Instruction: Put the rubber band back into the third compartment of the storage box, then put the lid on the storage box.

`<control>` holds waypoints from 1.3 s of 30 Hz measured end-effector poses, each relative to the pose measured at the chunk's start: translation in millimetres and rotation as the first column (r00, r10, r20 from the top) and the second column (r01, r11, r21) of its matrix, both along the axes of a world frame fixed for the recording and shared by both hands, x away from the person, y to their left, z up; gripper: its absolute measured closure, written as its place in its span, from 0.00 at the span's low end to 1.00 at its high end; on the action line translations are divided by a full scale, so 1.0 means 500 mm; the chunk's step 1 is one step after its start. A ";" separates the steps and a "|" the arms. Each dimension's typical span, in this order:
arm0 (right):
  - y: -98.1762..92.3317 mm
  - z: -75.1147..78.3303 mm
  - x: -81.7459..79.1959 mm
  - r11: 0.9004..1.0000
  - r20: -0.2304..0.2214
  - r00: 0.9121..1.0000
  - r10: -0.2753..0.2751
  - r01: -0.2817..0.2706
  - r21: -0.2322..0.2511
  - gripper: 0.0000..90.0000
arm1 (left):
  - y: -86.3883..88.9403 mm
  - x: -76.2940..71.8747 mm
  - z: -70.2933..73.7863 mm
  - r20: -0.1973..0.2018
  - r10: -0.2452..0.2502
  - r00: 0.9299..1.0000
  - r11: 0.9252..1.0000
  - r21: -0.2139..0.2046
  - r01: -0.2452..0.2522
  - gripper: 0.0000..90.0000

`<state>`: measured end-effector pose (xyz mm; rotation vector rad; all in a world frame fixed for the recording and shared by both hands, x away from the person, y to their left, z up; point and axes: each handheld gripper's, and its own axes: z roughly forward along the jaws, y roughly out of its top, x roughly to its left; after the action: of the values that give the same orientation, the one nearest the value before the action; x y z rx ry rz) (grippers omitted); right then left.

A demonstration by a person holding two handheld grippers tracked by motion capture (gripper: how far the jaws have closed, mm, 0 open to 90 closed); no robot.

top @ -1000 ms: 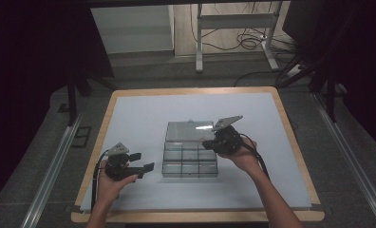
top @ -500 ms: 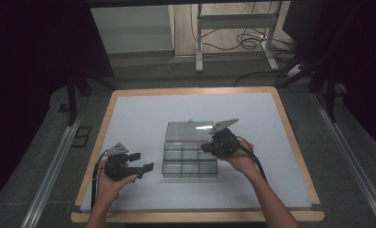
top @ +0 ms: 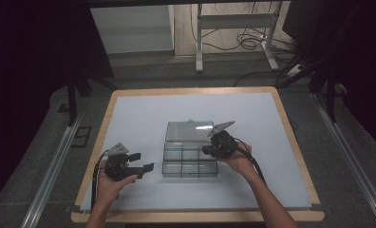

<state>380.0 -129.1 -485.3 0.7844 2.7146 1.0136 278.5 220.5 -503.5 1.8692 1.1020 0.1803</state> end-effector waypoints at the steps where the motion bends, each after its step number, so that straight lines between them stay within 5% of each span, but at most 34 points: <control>1: 0.000 -0.003 0.001 1.000 -0.005 1.000 -0.002 0.002 -0.008 0.96 | 0.000 0.000 0.000 0.000 0.000 1.000 1.000 0.001 0.000 0.24; 5: -0.002 -0.013 0.002 1.000 -0.014 1.000 0.001 -0.002 -0.019 0.83 | -0.001 0.001 -0.001 -0.001 -0.002 1.000 1.000 0.003 0.002 0.24; 9: -0.006 -0.003 -0.004 1.000 0.003 1.000 -0.004 0.004 0.016 0.68 | -0.002 0.000 0.002 -0.007 -0.029 1.000 0.999 -0.039 0.029 0.24; 14: -0.024 0.018 -0.004 0.998 0.029 0.999 -0.028 0.026 0.064 0.58 | -0.003 -0.005 0.010 0.010 -0.028 1.000 0.999 -0.031 0.028 0.24; 24: -0.055 0.039 0.003 0.983 0.024 0.996 -0.090 0.085 0.160 0.48 | -0.003 -0.004 0.007 0.006 -0.030 1.000 0.999 -0.029 0.030 0.24; 36: -0.068 0.047 0.014 0.977 0.059 0.990 -0.127 0.115 0.181 0.39 | -0.004 -0.006 0.008 0.010 -0.027 1.000 0.999 -0.028 0.027 0.24; 39: -0.075 0.047 0.022 0.970 0.037 0.989 -0.146 0.136 0.202 0.39 | -0.006 -0.006 0.007 0.007 -0.031 0.999 0.999 -0.022 0.031 0.24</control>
<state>391.1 -166.4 -462.0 0.9539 2.5002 1.2669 275.4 217.4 -500.2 1.8634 1.0652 0.1558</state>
